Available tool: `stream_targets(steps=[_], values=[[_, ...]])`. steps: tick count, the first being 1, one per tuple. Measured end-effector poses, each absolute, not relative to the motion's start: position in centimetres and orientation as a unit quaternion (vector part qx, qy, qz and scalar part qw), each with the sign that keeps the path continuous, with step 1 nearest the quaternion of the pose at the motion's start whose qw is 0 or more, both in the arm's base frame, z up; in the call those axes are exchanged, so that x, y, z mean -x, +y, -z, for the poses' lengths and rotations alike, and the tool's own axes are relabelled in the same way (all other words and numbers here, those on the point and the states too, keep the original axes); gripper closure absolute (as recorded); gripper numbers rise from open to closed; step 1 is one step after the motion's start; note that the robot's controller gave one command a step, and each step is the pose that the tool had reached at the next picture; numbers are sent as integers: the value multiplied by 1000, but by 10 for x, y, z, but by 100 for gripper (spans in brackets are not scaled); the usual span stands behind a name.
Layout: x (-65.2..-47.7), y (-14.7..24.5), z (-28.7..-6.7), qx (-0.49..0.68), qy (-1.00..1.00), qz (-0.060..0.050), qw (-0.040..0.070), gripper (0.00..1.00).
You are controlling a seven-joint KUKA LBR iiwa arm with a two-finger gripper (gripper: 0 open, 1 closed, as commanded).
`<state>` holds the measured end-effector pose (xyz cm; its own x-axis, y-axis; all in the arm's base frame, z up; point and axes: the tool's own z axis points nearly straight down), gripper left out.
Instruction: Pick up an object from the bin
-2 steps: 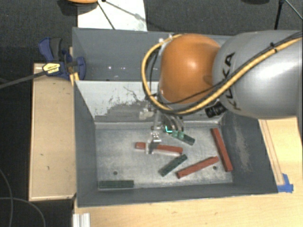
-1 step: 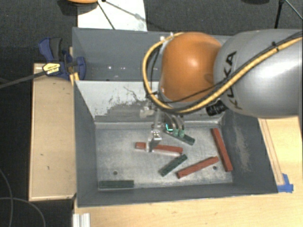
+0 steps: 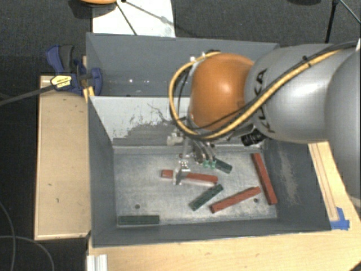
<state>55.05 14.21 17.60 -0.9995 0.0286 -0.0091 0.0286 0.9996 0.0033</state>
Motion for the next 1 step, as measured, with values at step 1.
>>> stream_targets(steps=[1], values=[[-547,108,-78,53,999,-1,2,100]])
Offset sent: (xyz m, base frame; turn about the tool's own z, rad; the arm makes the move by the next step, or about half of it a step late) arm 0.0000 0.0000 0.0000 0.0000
